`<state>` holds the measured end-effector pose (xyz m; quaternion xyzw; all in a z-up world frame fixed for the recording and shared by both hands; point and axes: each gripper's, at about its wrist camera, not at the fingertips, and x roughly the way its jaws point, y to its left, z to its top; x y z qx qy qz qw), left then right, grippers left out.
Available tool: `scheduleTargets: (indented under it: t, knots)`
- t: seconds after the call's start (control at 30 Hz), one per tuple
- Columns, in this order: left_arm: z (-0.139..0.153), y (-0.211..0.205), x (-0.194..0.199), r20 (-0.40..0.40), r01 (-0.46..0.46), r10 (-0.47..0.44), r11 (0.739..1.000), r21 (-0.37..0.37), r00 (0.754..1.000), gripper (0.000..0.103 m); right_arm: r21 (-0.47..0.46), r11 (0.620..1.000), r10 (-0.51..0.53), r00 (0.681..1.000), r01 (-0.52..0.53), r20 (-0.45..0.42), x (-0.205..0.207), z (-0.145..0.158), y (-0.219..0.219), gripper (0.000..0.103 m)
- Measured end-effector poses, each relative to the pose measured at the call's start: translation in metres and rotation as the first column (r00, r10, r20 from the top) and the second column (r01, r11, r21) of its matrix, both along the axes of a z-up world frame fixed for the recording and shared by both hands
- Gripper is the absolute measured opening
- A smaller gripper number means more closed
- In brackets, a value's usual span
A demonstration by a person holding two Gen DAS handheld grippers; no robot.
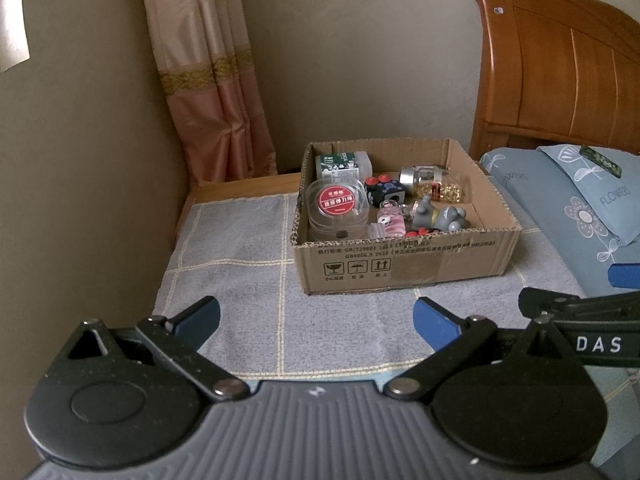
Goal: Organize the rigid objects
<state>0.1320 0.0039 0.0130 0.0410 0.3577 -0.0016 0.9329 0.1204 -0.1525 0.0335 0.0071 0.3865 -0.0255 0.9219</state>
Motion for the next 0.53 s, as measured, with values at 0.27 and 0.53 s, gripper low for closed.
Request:
scheduleTargets:
  t: [0.27,0.53]
  knots:
    - [0.0022,-0.0011,-0.0003,0.004,-0.001,0.001,1.000,0.006,1.000,0.102,0.001,1.000,0.000,1.000,0.000,0.003,-0.0007,0.0016,-0.0006,0.103]
    - [0.0027,-0.0014,-0.0001,0.004,-0.001,0.001,1.000,0.007,1.000,0.102,0.001,1.000,-0.001,1.000,0.001,0.003,-0.0009,0.0027,-0.0005,0.103]
